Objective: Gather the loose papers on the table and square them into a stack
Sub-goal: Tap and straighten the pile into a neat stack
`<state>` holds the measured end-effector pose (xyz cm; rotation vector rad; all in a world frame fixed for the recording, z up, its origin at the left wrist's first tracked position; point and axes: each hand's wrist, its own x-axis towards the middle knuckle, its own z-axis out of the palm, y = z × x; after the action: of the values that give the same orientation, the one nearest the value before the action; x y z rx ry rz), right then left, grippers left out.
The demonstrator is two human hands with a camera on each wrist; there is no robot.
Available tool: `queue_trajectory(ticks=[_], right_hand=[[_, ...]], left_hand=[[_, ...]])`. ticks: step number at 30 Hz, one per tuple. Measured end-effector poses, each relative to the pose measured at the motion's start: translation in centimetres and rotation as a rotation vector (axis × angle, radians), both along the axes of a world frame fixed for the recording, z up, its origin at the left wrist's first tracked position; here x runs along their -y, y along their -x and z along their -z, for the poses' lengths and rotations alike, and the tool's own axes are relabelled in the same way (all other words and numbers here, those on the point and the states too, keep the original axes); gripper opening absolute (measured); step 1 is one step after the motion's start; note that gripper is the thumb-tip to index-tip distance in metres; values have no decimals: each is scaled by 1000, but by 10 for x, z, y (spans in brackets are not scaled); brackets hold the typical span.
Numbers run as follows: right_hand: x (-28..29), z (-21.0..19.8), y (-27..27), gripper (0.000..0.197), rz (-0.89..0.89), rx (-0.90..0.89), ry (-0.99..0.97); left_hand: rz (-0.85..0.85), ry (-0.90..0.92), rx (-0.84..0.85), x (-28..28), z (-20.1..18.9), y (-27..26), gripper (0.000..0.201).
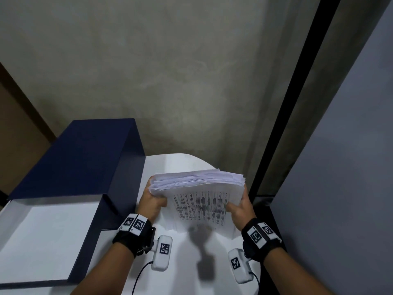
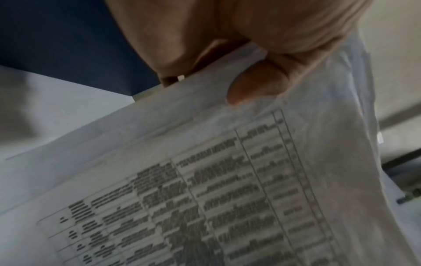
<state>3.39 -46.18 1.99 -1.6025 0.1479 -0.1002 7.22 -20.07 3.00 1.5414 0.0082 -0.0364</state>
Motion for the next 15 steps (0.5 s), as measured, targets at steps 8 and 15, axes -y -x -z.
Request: queue_trajectory(ticks=[8,15], right_hand=[[-4,2,-4,57,77,59,43],[-7,-32,-8,50,106,235,-101]], left_hand=[[32,133,40,12,-8,9,64],[-175,106,109,20,-33,-3,45]])
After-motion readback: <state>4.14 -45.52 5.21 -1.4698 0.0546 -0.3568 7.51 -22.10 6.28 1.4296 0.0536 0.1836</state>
